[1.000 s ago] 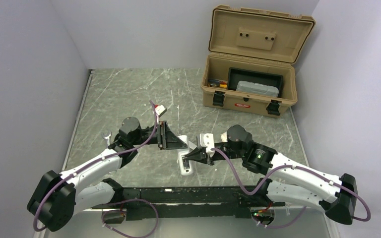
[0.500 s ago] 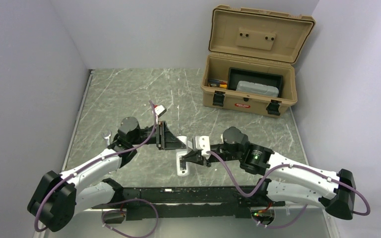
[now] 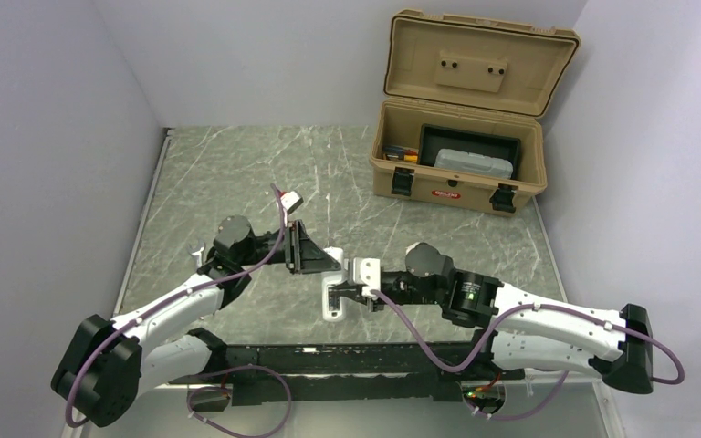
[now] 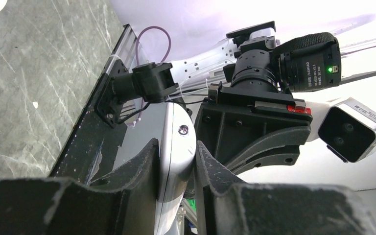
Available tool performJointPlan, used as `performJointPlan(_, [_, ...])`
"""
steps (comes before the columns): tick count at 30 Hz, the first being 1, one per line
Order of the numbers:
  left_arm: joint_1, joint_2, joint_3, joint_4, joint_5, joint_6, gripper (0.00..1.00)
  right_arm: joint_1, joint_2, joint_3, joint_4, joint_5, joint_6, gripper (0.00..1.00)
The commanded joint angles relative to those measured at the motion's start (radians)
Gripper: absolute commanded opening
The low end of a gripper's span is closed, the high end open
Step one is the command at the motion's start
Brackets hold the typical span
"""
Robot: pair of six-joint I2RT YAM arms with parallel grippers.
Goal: Load the batteries into the remote control
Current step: Load the battery into the remote control.
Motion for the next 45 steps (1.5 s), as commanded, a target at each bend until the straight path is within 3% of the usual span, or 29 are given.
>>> performJointPlan(1, [0.024,-0.030,0.054,0.254,-0.082,-0.125,0.00,0.059,0.055,-0.055,-0.339,0.045,0.017,0.10])
performJointPlan(9, [0.028,-0.030,0.057,0.279,-0.077,-0.156,0.00,0.091,0.009,-0.058,-0.360,0.113,-0.039,0.12])
performJointPlan(18, [0.028,-0.033,0.050,0.287,-0.074,-0.165,0.00,0.093,0.015,-0.031,-0.415,0.122,-0.119,0.24])
performJointPlan(28, [0.028,-0.020,0.051,0.330,-0.071,-0.193,0.00,0.095,0.017,-0.044,-0.414,0.101,-0.134,0.11])
performJointPlan(33, [0.028,-0.015,0.048,0.361,-0.070,-0.216,0.00,0.096,0.010,-0.043,-0.420,0.117,-0.146,0.11])
performJointPlan(45, [0.030,0.020,0.032,0.526,-0.058,-0.346,0.00,0.101,-0.029,-0.045,-0.408,0.200,-0.183,0.28])
